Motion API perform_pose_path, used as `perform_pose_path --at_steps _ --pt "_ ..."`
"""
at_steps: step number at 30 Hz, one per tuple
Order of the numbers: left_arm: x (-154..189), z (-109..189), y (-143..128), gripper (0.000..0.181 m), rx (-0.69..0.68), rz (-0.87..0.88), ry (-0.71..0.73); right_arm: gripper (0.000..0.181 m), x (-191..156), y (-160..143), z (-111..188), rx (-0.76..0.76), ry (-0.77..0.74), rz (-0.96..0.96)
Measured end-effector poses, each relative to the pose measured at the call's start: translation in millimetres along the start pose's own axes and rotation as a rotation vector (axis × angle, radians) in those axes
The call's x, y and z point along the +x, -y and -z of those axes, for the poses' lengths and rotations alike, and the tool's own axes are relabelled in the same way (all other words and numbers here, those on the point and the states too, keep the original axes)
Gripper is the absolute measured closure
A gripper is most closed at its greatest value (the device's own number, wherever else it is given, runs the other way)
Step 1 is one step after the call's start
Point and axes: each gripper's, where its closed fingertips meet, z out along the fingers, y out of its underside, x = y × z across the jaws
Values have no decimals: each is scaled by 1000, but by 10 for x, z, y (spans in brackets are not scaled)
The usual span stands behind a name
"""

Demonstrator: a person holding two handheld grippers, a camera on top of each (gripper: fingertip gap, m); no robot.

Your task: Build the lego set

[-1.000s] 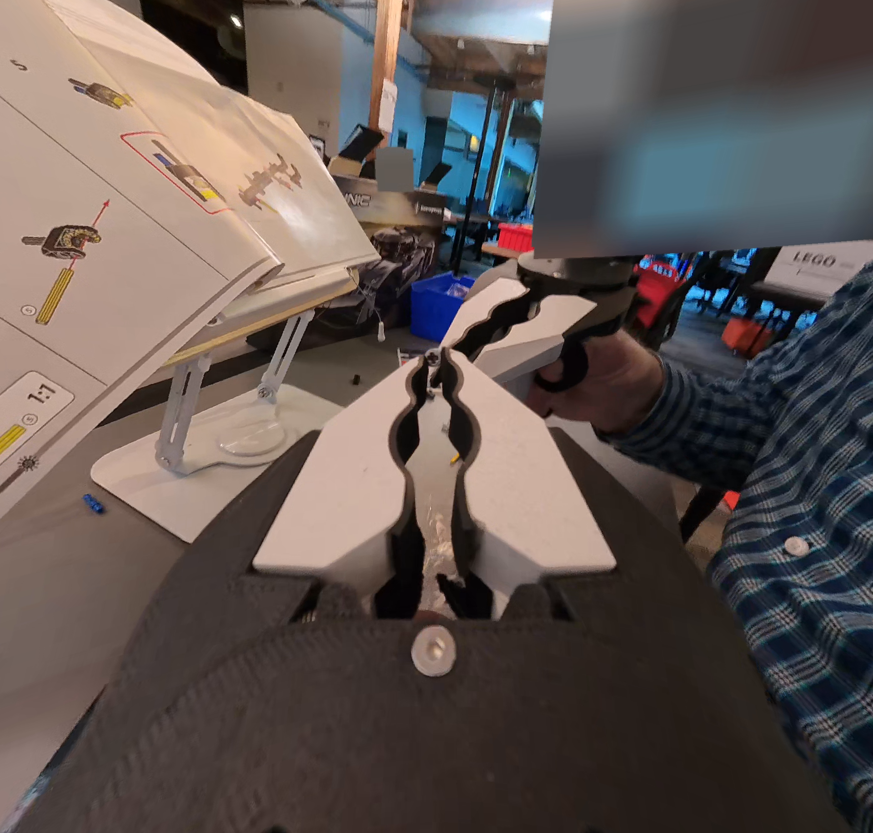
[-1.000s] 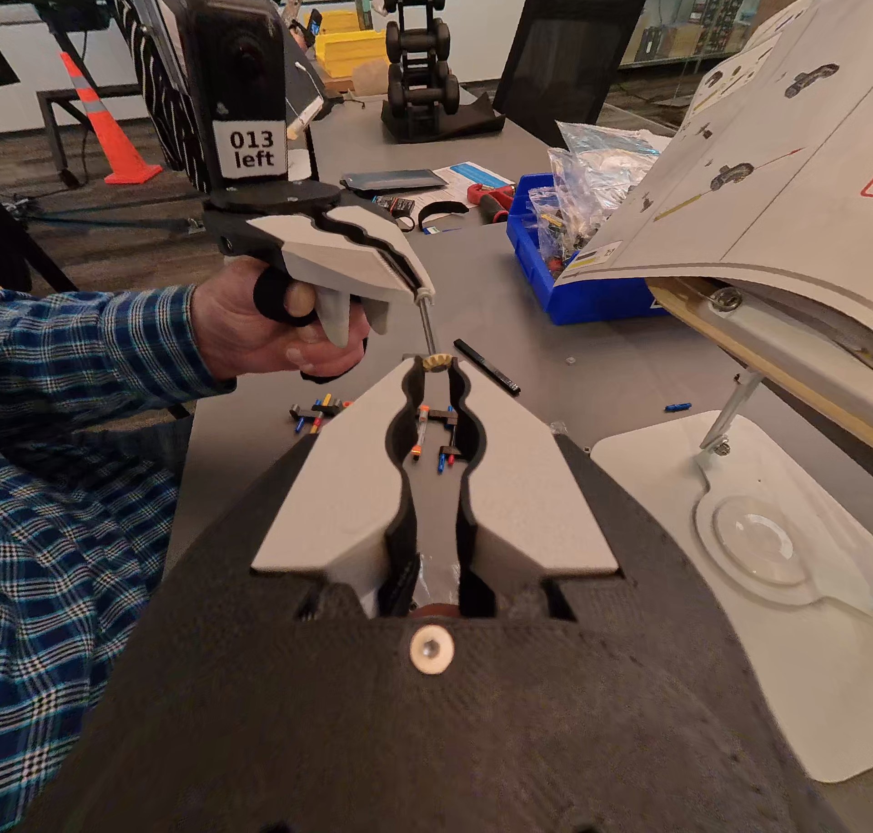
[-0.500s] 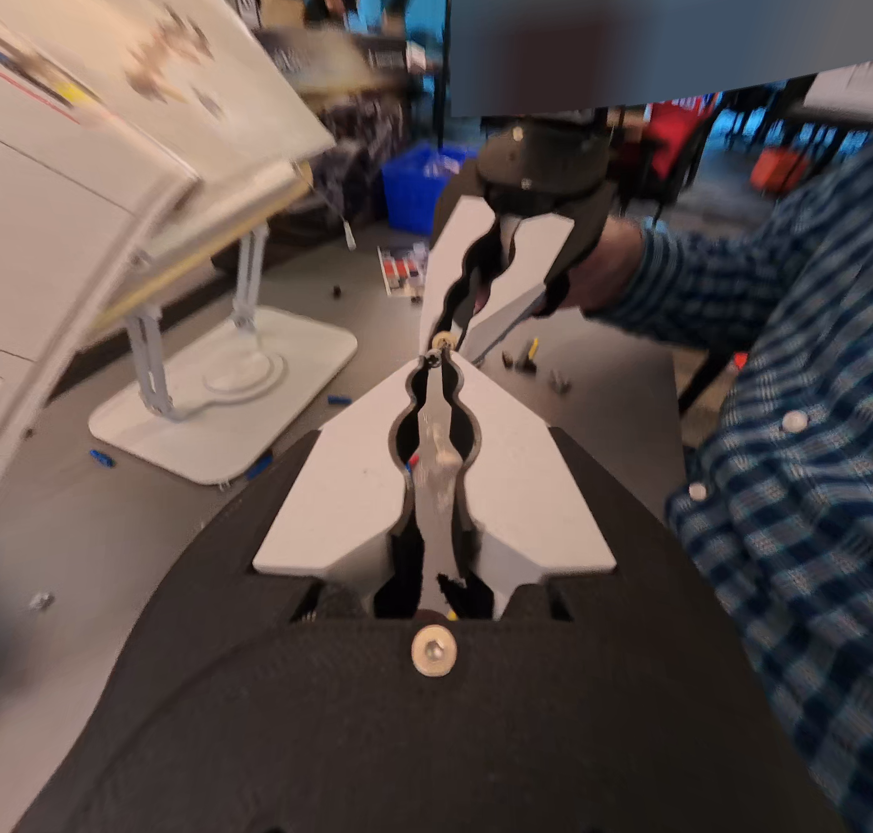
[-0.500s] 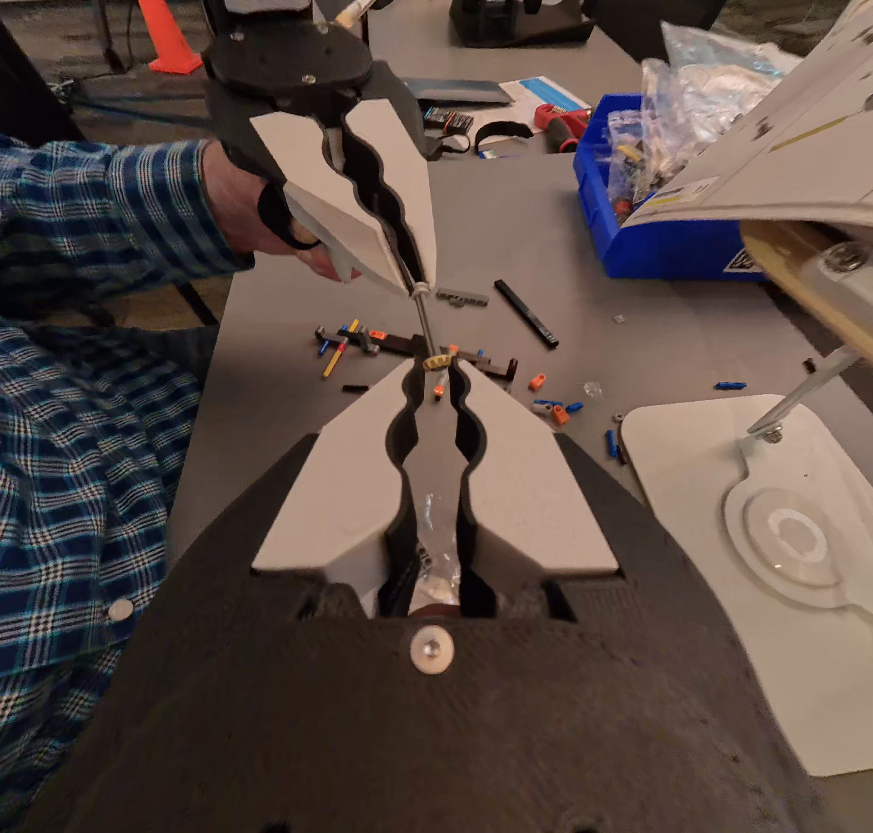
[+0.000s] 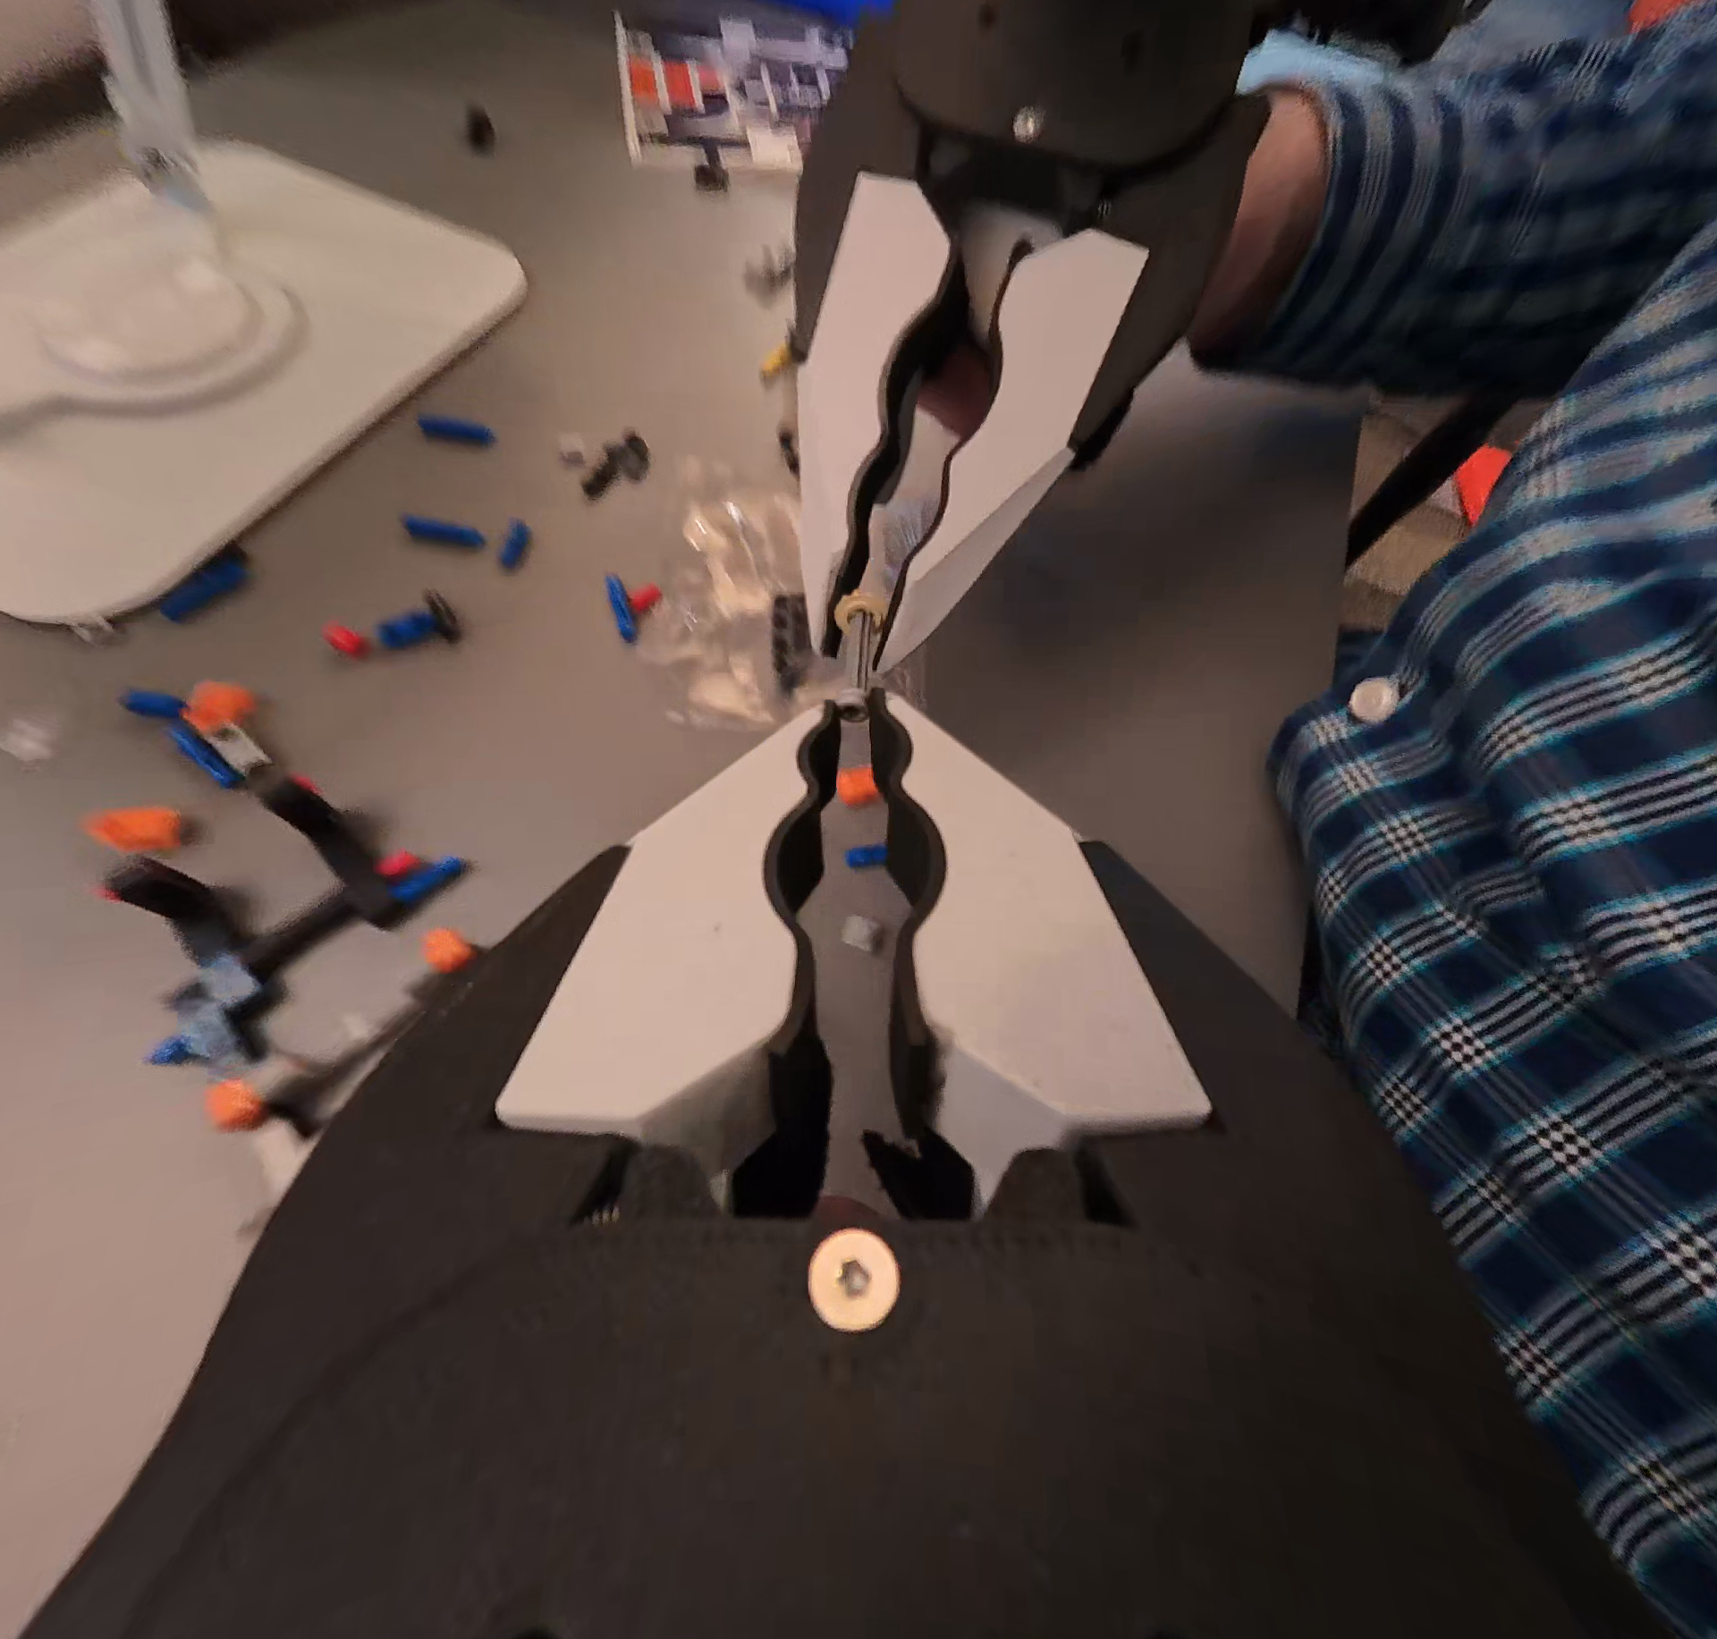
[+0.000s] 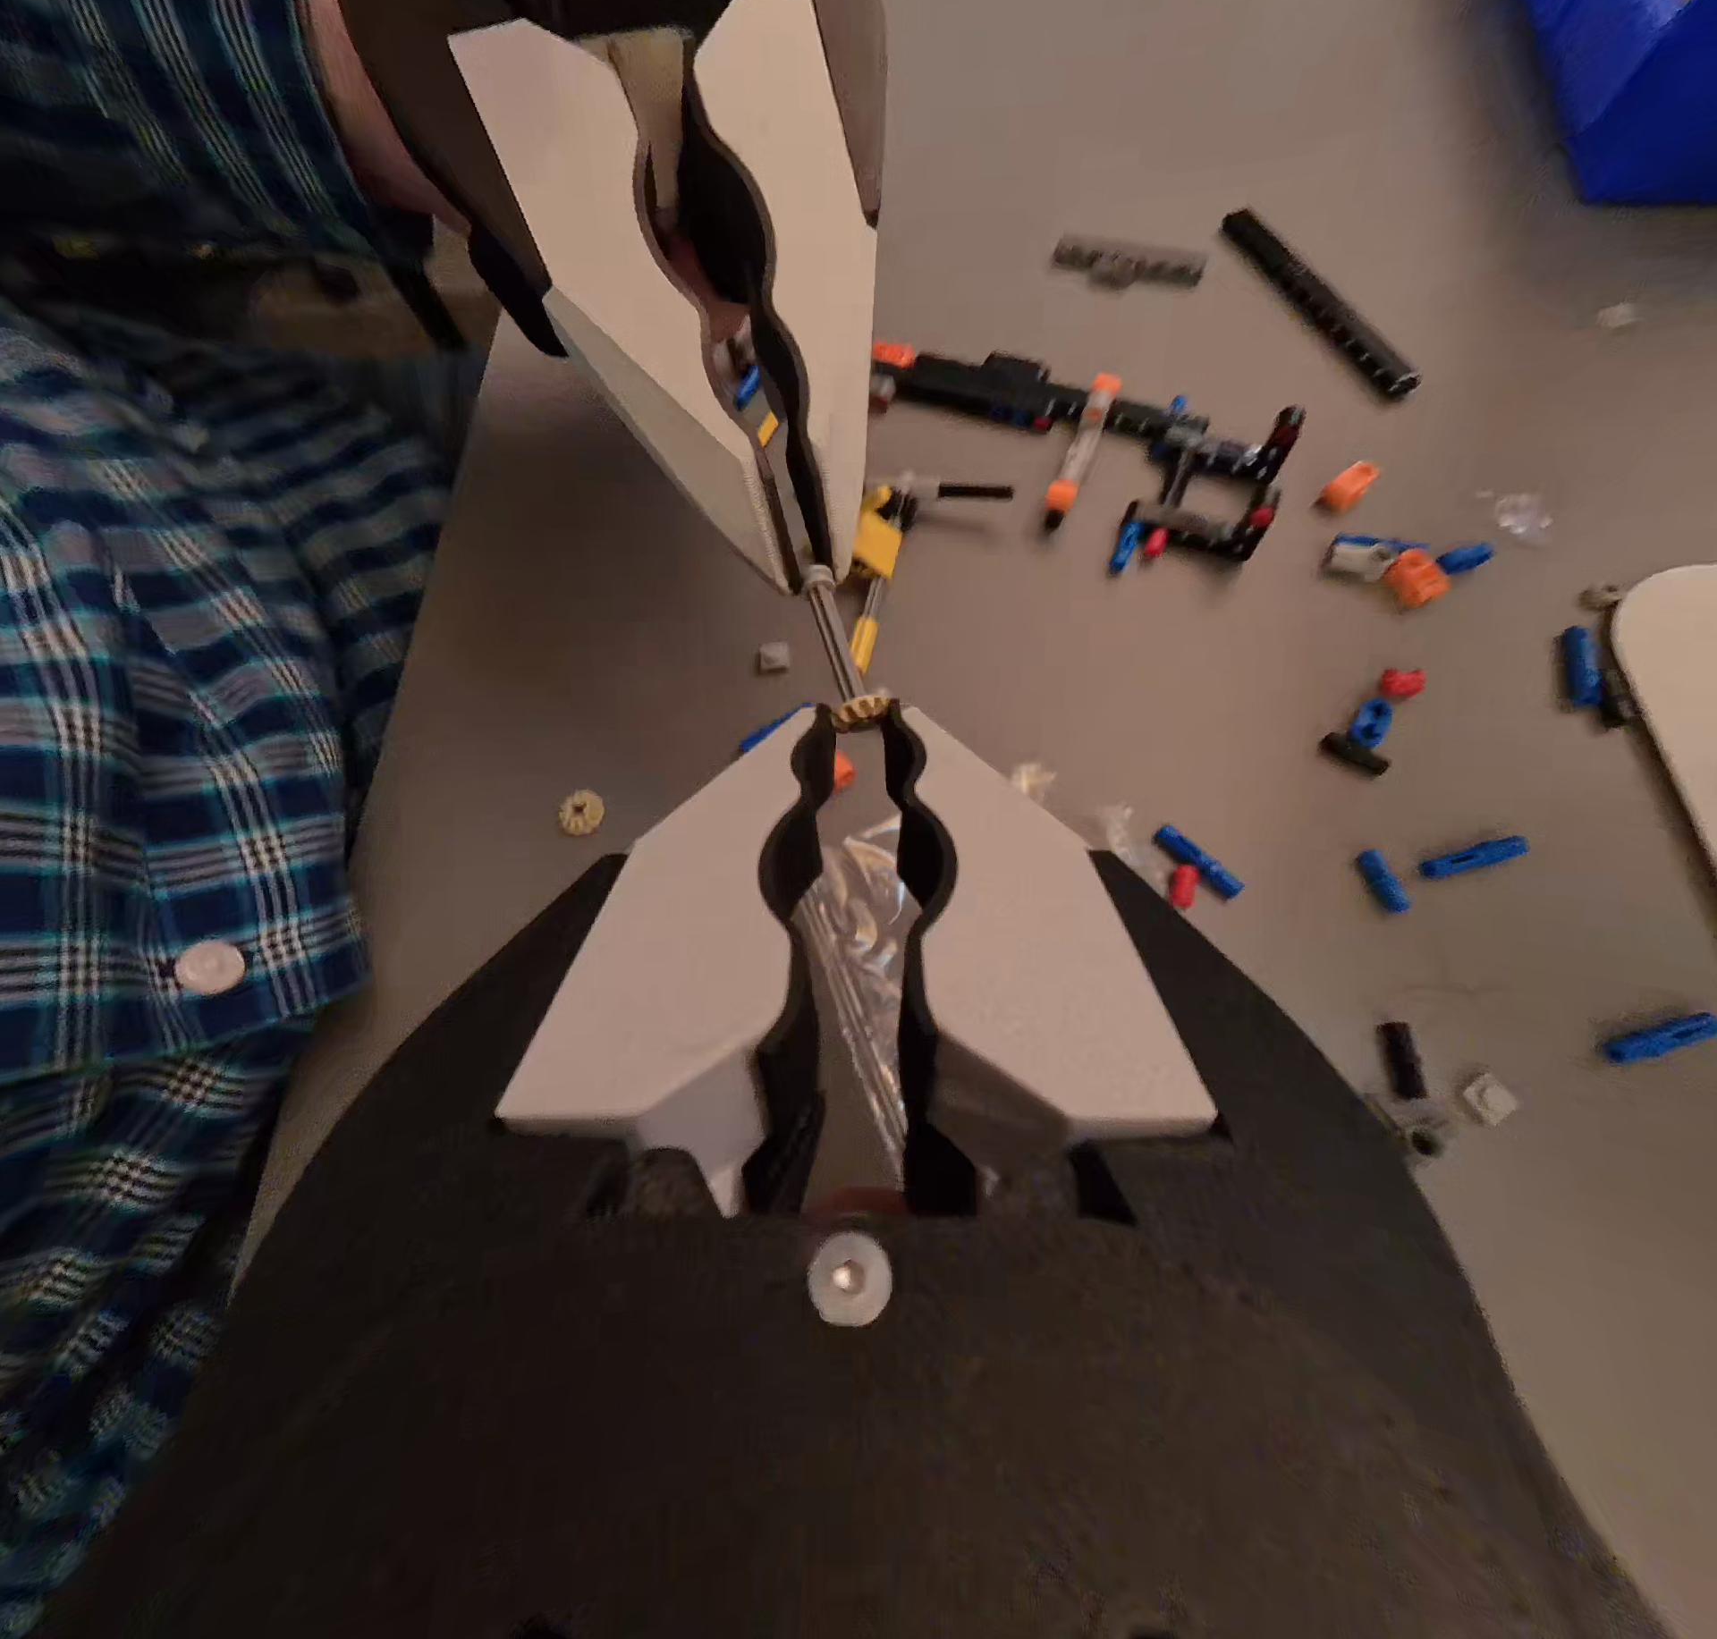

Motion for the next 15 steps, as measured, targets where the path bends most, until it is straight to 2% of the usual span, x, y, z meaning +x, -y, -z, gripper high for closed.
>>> perform_pose_path --at_steps 5,15 --pt "150 -182 -356 178 -103 -20 17 173 -141 -257 -104 -103 49 55" --pt "186 -281 -529 178 -206 -46 32 173 -182 -454 -200 -164 74 76"
